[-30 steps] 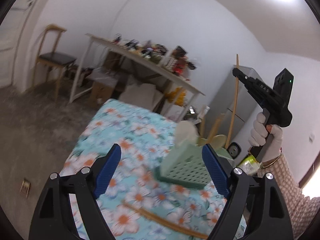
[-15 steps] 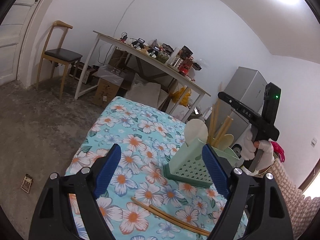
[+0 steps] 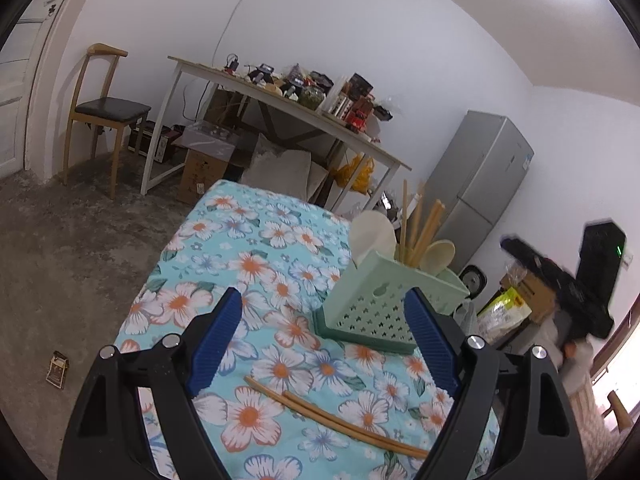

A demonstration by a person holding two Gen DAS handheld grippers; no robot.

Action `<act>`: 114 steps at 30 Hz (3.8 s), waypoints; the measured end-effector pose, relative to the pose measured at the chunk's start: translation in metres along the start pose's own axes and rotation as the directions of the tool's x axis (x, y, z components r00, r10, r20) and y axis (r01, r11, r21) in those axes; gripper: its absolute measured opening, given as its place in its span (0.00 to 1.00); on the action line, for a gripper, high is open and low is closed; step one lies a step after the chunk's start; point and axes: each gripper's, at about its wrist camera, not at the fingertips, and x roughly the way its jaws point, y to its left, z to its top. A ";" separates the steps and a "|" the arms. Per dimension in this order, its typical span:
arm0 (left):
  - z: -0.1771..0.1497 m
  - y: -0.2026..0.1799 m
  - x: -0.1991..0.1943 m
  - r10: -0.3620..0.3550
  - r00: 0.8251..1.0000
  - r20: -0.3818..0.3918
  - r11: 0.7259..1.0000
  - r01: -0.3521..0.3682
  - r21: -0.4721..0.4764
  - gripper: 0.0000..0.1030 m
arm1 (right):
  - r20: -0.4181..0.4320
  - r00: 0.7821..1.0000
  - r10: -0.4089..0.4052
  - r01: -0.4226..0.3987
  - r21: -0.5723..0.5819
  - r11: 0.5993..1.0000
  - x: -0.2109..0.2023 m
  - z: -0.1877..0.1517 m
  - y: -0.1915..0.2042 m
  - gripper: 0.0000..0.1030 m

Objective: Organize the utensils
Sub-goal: 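Move both open grippers back down toward the loose chopsticks, then close the left gripper on one bamboo chopstick on the cover, then grasp the last bamboo chopstick with right while left holds its chopstick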

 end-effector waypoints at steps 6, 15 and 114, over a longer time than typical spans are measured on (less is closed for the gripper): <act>-0.012 -0.005 0.010 0.016 0.998 -0.067 1.000 -0.015 0.018 0.78 | -0.139 0.990 0.007 0.027 0.240 0.970 0.005 -0.062 -0.003 0.52; -0.031 -0.008 0.026 0.078 0.983 -0.165 0.997 -0.077 0.012 0.78 | -0.311 0.947 0.074 0.082 0.461 0.884 0.034 -0.110 -0.019 0.58; -0.089 0.064 0.070 -0.127 0.842 -0.524 0.859 -0.171 -0.483 0.29 | -0.410 0.883 0.228 0.090 0.625 0.775 0.052 -0.168 -0.048 0.63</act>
